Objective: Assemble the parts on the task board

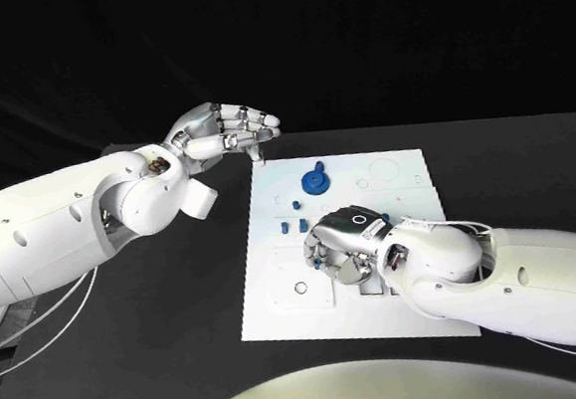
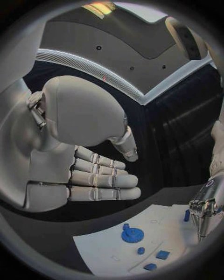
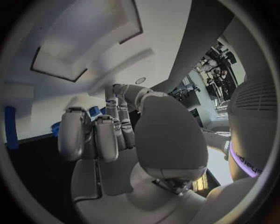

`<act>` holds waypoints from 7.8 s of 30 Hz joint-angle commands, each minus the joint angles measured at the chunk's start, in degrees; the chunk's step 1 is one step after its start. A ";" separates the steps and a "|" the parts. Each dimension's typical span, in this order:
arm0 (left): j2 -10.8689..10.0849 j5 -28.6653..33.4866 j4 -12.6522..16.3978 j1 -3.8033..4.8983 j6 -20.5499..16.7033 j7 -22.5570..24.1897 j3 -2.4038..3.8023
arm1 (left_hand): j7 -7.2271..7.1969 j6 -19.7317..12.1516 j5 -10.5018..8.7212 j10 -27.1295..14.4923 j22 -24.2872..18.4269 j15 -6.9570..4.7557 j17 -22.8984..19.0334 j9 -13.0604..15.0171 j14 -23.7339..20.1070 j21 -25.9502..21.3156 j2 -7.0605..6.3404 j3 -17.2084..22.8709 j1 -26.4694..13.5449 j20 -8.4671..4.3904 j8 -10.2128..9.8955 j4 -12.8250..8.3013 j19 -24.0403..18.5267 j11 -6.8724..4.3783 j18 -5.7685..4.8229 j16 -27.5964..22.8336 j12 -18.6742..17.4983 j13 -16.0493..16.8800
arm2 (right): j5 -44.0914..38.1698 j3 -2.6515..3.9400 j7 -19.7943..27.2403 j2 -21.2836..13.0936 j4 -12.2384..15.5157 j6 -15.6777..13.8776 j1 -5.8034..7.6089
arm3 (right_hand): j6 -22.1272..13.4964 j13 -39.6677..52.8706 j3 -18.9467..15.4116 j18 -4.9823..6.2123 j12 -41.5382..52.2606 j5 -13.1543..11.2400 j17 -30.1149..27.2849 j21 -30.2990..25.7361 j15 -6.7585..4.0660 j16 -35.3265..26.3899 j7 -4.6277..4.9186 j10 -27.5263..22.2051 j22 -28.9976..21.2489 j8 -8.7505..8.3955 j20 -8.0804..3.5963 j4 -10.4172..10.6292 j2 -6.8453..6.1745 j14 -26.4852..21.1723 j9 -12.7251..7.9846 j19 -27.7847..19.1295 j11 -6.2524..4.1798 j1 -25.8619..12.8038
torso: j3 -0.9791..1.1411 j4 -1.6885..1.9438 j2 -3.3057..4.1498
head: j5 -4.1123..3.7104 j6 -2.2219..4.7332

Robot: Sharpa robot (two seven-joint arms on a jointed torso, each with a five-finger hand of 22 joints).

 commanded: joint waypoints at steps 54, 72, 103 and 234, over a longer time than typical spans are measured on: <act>0.17 -0.04 -0.41 -0.10 1.66 0.12 -0.06 | 0.37 -0.37 0.31 -0.57 -0.10 0.22 -0.01 -0.08 -0.48 -0.28 0.76 -0.49 0.04 0.27 0.47 -0.03 -0.38 0.00 0.31 -0.08 0.12 -0.12 | 6.67 0.41 -1.77 -16.34 4.09 4.13 7.95 | -8.78 -3.98 -38.34 1.20 -1.18 0.71 -5.42 -10.11 2.64 -1.01 1.02 -14.26 0.19 -10.33 2.49 15.28 2.17 1.97 -3.91 -2.16 1.63 8.61 | -0.02 0.09 0.09 | -2.46 0.27; -0.05 -0.04 -0.20 -0.10 2.05 0.11 -0.06 | 0.36 -0.52 0.29 -0.96 -0.15 0.30 -0.01 -0.10 -0.63 -0.36 0.76 -0.63 -0.09 0.33 0.56 0.01 -0.48 0.04 0.29 -0.07 0.17 -0.15 | 7.85 0.36 -1.12 -13.86 1.87 3.37 6.70 | -2.59 -4.99 -22.31 0.72 -1.33 0.74 -5.81 -8.14 1.80 -0.17 1.62 -6.37 1.74 -10.06 1.64 15.18 3.63 2.14 -5.26 -0.82 0.75 8.61 | 0.01 0.01 0.06 | -2.26 0.01; -0.13 -0.04 -0.44 -0.10 2.06 0.08 -0.06 | 0.42 -0.68 0.33 -1.26 -0.23 0.37 0.02 -0.11 -0.73 -0.49 1.02 -0.72 -0.39 0.43 0.66 0.27 -0.57 0.10 0.28 0.00 0.34 -0.15 | 5.76 0.32 -1.54 -13.15 1.34 1.32 5.66 | 0.82 -4.44 -8.81 0.39 -2.51 0.41 -5.28 -6.31 1.08 0.80 1.05 -1.43 3.32 -8.35 1.03 11.98 0.19 2.26 -3.96 -0.07 -0.18 7.62 | 0.04 -0.03 0.02 | -2.22 0.01; 1.47 -0.41 -1.31 -0.26 2.87 -0.52 -0.08 | 0.32 -0.86 0.39 -1.91 -0.42 0.38 0.11 -0.09 -1.06 -0.71 1.37 -0.68 -0.27 0.50 1.16 0.22 -0.65 0.08 0.34 0.24 0.94 -0.12 | 7.15 -0.27 1.15 -2.99 6.28 -2.50 1.96 | -10.07 -2.63 -9.99 0.83 -3.20 -9.87 -6.43 -9.35 1.23 0.85 1.56 -0.95 2.88 -10.35 1.10 8.39 -3.35 1.97 -2.58 -0.85 -0.03 -1.54 | 0.12 0.17 -0.17 | -0.93 0.01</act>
